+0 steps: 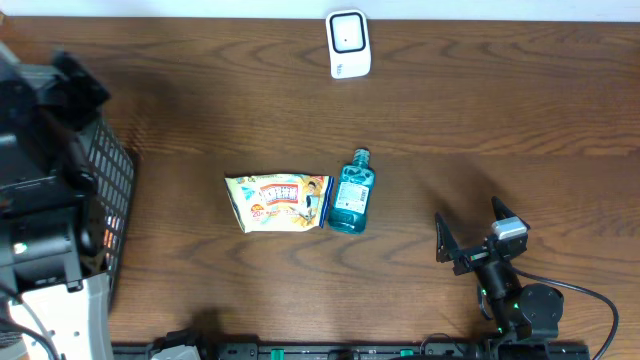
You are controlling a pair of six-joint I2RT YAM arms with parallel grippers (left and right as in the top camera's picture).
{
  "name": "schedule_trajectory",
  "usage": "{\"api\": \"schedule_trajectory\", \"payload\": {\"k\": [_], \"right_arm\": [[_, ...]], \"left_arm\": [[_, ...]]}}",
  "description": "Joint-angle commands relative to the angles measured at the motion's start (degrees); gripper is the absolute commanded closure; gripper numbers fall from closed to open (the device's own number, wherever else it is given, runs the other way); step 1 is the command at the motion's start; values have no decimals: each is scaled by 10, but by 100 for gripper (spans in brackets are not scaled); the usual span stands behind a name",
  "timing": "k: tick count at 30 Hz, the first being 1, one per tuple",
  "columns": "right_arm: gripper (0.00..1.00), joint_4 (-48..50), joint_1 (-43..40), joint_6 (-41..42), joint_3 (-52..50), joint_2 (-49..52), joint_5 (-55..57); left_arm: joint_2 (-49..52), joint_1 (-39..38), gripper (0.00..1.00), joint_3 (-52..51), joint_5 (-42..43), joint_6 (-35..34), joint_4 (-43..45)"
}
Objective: Scan the item barcode
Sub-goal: 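Retract the left gripper back toward the basket, then reach into the basket and grasp the green wipes packet with left gripper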
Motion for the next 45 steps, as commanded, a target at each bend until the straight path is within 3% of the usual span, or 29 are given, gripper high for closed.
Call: {"api": "schedule_trajectory", "payload": {"k": [1, 7, 12, 17, 32, 45], "right_arm": [[1, -2, 4, 3, -2, -3, 3], [1, -2, 4, 3, -2, -3, 3], [1, -2, 4, 3, -2, -3, 3], [1, -2, 4, 3, -2, -3, 3], [1, -2, 4, 3, -2, -3, 3], [1, -2, 4, 3, -2, -3, 3]], "left_arm": [[3, 48, 2, 14, -43, -18, -11], [45, 189, 2, 13, -34, -189, -110], [124, 271, 2, 13, 24, -236, -197], [212, 312, 2, 8, 27, -302, -287], [423, 330, 1, -16, 31, -273, -336], [451, 338, 9, -118, 52, -275, -275]]}}
